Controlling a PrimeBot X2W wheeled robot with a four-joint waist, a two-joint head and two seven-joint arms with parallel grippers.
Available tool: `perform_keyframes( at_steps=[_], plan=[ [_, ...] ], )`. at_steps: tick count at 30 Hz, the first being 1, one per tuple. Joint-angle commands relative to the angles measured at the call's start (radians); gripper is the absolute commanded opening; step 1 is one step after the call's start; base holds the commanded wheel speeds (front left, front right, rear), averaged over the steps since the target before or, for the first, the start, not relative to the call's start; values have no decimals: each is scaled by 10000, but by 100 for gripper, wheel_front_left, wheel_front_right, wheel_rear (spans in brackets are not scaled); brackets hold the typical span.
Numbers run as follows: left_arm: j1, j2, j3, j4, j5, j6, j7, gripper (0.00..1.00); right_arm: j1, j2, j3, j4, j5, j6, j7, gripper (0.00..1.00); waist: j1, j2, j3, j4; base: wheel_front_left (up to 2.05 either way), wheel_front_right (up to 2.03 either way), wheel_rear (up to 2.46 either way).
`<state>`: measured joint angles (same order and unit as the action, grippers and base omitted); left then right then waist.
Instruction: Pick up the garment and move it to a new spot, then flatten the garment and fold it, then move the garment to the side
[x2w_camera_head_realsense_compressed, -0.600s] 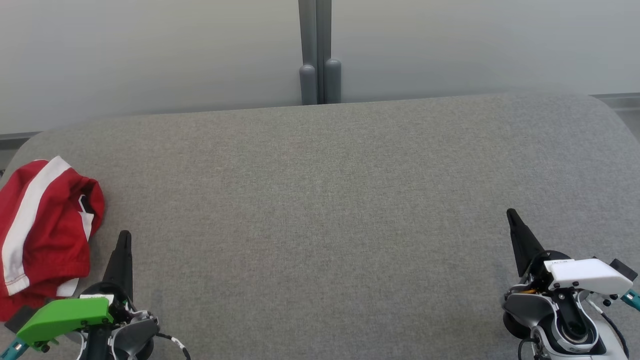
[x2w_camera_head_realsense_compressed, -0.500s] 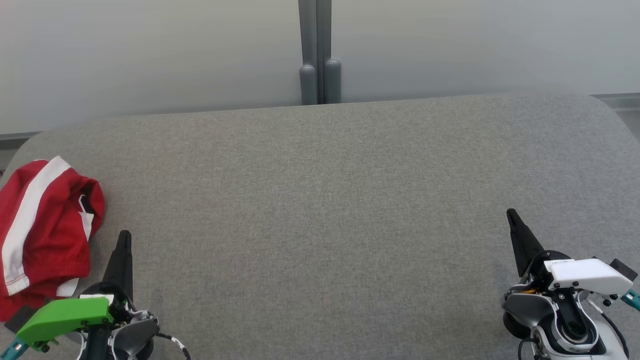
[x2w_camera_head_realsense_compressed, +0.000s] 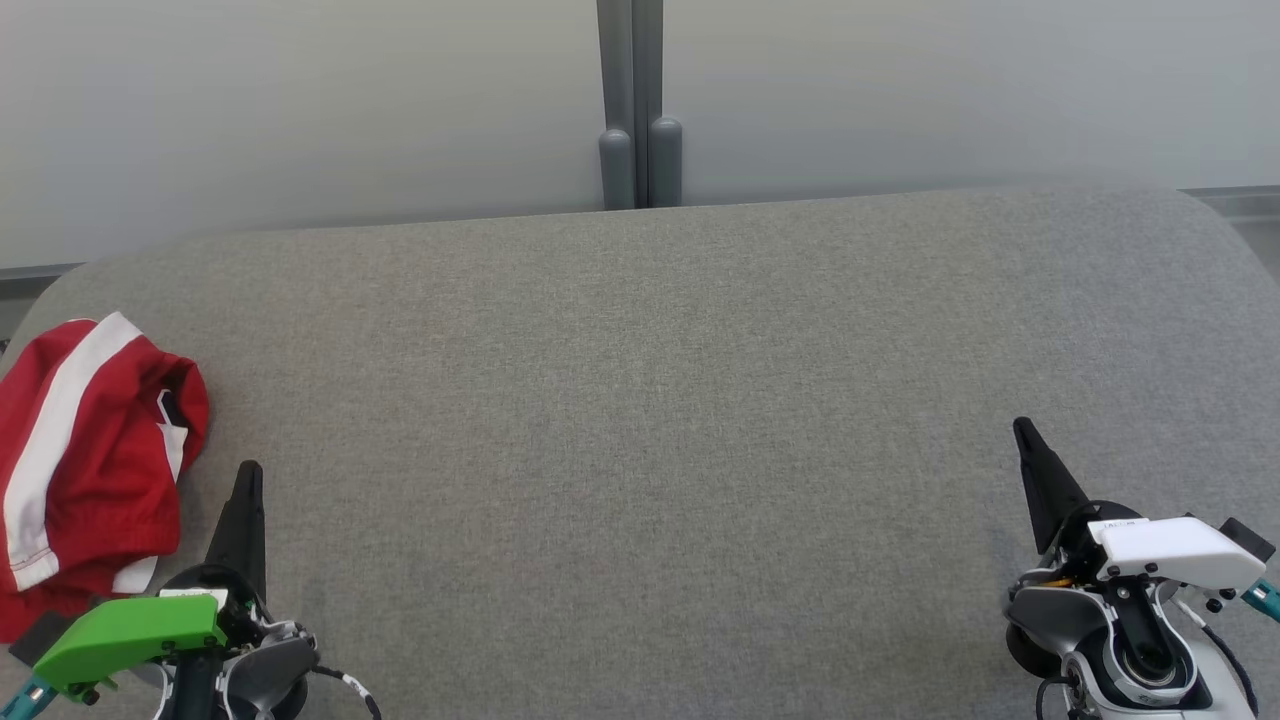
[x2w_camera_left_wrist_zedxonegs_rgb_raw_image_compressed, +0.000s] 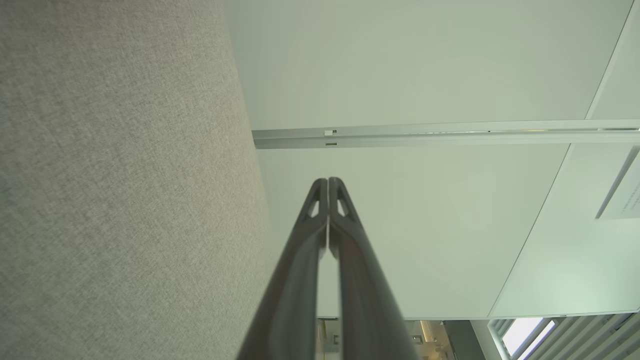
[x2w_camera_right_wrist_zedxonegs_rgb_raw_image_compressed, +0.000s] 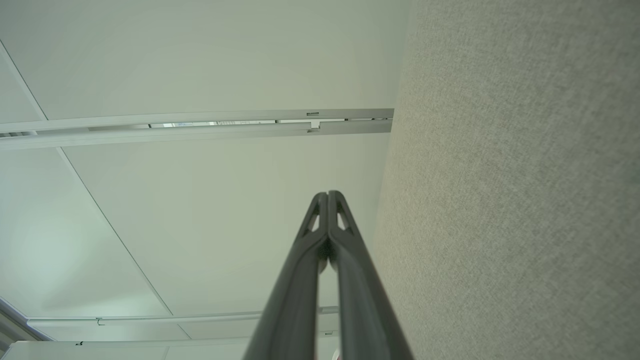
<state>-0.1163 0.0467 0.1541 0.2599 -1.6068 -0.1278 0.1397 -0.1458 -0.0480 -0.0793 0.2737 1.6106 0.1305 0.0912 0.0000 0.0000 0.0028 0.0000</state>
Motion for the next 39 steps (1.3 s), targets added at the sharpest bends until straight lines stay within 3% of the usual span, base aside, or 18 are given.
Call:
perform_keyframes(
  at_steps=[1,22,23,30,39],
  plan=[
    [-125,67,13,-34,3,-66,23,0,133,-42,-13,-32,77,4,20,0,0,0,0,0,0,0,0],
    [-126,67,12,-34,3,-66,23,0,133,-42,-13,-32,77,4,20,0,0,0,0,0,0,0,0],
    [0,0,0,0,1,0,-2,100,0,0,1,-1,-1,0,0,100,0,0,0,0,0,0,0],
    [167,-9,-161,186,289,12,-264,100,106,-14,174,90,-226,-2,-175,100,0,0,10,0,0,0,0],
    [160,10,-284,129,2128,6,-734,100,4,-249,514,74,-1679,-1,-643,100,0,0,29,6,0,0,0]
  ],
)
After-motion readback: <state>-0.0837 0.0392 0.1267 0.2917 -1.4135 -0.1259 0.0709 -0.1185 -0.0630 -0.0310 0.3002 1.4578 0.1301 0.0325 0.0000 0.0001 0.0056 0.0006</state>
